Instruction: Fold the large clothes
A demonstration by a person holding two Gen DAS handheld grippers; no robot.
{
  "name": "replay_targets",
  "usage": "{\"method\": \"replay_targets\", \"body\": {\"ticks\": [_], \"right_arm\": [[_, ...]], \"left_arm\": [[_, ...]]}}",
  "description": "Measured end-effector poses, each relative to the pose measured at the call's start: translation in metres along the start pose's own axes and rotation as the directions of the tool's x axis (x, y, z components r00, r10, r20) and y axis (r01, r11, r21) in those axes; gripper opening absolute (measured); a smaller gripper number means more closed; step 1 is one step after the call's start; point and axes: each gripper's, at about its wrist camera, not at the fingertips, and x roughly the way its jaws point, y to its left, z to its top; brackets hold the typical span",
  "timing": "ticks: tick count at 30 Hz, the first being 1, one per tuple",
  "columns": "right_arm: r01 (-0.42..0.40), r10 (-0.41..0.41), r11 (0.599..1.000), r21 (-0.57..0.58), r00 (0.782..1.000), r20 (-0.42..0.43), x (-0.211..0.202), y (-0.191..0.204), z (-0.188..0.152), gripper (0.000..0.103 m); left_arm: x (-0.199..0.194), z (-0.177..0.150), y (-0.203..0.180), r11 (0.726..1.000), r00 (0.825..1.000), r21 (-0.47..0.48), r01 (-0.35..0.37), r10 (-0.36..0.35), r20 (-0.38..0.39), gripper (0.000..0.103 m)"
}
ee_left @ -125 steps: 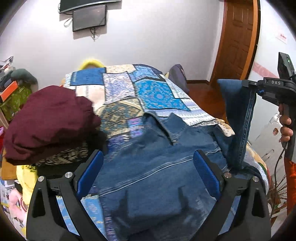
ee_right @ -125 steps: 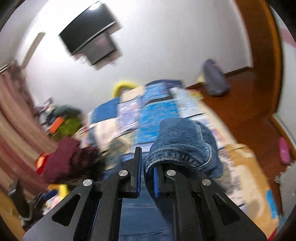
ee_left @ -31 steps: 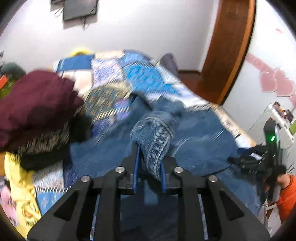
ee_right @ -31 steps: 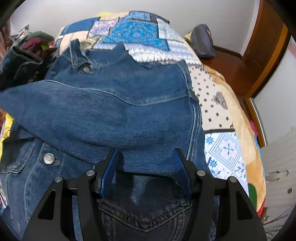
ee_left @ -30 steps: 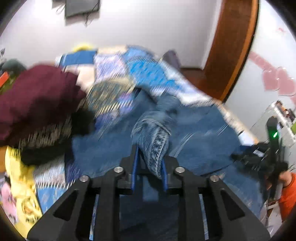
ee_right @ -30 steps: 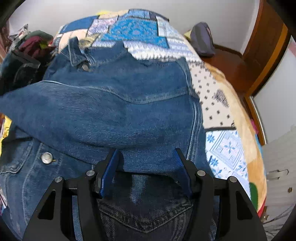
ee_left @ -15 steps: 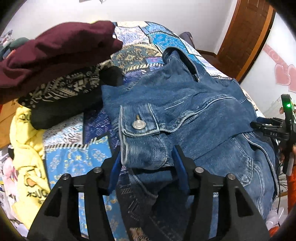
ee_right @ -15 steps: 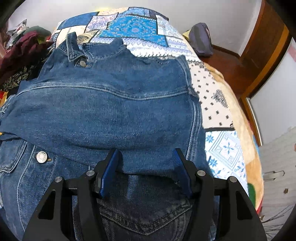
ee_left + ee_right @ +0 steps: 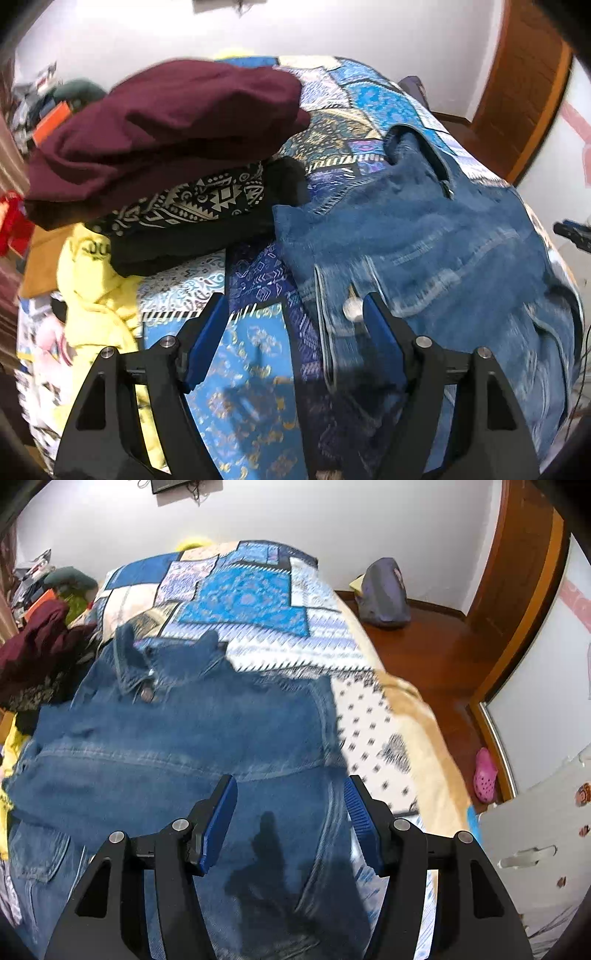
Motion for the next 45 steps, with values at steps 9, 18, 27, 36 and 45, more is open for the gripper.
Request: {"method": "replay_targets", "body": {"ticks": [9,18,27,36,45], "right_arm": [[-0.056,0.065,0.993,0.108,0.994,-0.083,0.056,-0.034,0.032,0.056],[-0.11,0.145,0.975,0.192,0.973,-0.18,0.121,-0.044,0.045,0.056],[-0.099,0.106,0.994,0.047,0.981,-0.165,0.116,-0.019,0.045,0.024],[-0.087,0.087,0.996,-0.028,0.996,-0.012,0.052,-0.015,0.071,0.014],[-0.056,0.059,0.998,-0.031,0.992,0.108,0.022,-0.02,0.109,0.014]], "left_arm": [[0.068,0.024,0.029,0.975,0.985,-0.185,0.12,-0.14,-0.102,0.074],[0.122,0.022,0.037,0.906,0.938,-0.349,0.237,-0.307,-0.16,0.073],[0.101,0.039,-0.003,0.975,0.981,-0.151,0.162,-0.176,-0.083,0.013],[0.035,0.082,-0.05,0.995,0.994,0.036,0.097,-0.099,0.05,0.008],[0.004,0.146,-0.088,0.986,0.984,0.162,0.042,-0.069,0.166,0.008]]}}
